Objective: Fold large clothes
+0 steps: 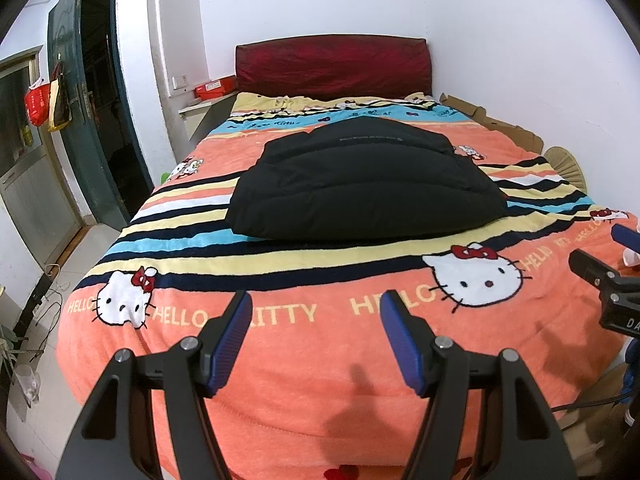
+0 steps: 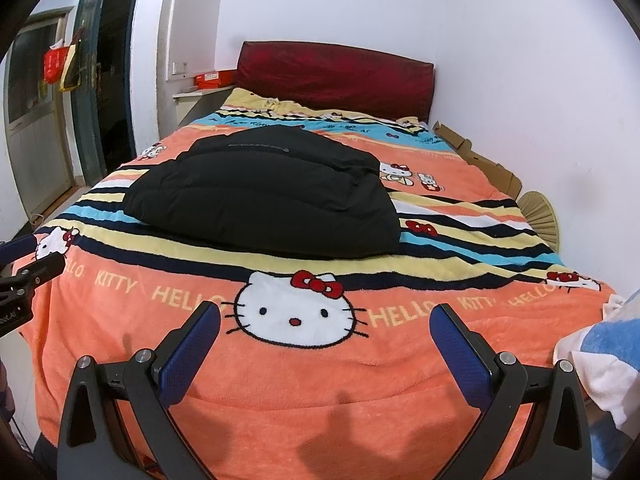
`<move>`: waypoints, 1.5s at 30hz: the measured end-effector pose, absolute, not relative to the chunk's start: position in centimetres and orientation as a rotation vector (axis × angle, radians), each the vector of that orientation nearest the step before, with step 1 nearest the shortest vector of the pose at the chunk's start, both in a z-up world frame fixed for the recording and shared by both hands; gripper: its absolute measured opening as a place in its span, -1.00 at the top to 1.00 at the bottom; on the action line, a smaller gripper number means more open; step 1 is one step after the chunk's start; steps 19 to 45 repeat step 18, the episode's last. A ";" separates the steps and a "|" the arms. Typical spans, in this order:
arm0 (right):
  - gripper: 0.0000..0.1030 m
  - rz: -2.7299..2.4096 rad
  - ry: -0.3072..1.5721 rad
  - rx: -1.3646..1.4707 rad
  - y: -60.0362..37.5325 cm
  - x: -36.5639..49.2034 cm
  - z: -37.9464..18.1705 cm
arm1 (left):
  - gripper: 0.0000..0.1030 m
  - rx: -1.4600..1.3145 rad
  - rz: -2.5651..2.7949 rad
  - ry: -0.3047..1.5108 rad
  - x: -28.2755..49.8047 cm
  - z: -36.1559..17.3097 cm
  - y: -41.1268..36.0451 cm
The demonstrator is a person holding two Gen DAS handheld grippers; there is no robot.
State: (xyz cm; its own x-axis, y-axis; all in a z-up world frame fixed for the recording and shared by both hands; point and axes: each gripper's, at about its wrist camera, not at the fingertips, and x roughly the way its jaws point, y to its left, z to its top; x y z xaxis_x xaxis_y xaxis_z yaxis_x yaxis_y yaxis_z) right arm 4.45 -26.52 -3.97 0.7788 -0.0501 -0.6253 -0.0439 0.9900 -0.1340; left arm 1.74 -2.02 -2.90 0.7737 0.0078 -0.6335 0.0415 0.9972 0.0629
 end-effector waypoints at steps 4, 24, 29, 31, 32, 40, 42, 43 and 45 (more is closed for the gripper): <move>-0.99 -0.006 0.679 -0.142 -26.5 4.4 -3.9 | -0.25 0.079 -0.019 0.692 1.7 -3.3 -2.0; -0.99 -0.007 0.683 -0.142 -26.5 4.4 -3.8 | -0.25 0.076 -0.033 0.711 2.2 -3.1 -1.6; -0.99 -0.007 0.683 -0.142 -26.5 4.4 -3.8 | -0.25 0.076 -0.033 0.711 2.2 -3.1 -1.6; -0.99 -0.007 0.683 -0.142 -26.5 4.4 -3.8 | -0.25 0.076 -0.033 0.711 2.2 -3.1 -1.6; -0.99 -0.007 0.683 -0.142 -26.5 4.4 -3.8 | -0.25 0.076 -0.033 0.711 2.2 -3.1 -1.6; -0.99 -0.007 0.683 -0.142 -26.5 4.4 -3.8 | -0.25 0.076 -0.033 0.711 2.2 -3.1 -1.6; -0.99 -0.007 0.683 -0.142 -26.5 4.4 -3.8 | -0.25 0.076 -0.033 0.711 2.2 -3.1 -1.6; -0.99 -0.007 0.683 -0.142 -26.5 4.4 -3.8 | -0.25 0.076 -0.033 0.711 2.2 -3.1 -1.6; -0.99 -0.007 0.683 -0.142 -26.5 4.4 -3.8 | -0.25 0.076 -0.033 0.711 2.2 -3.1 -1.6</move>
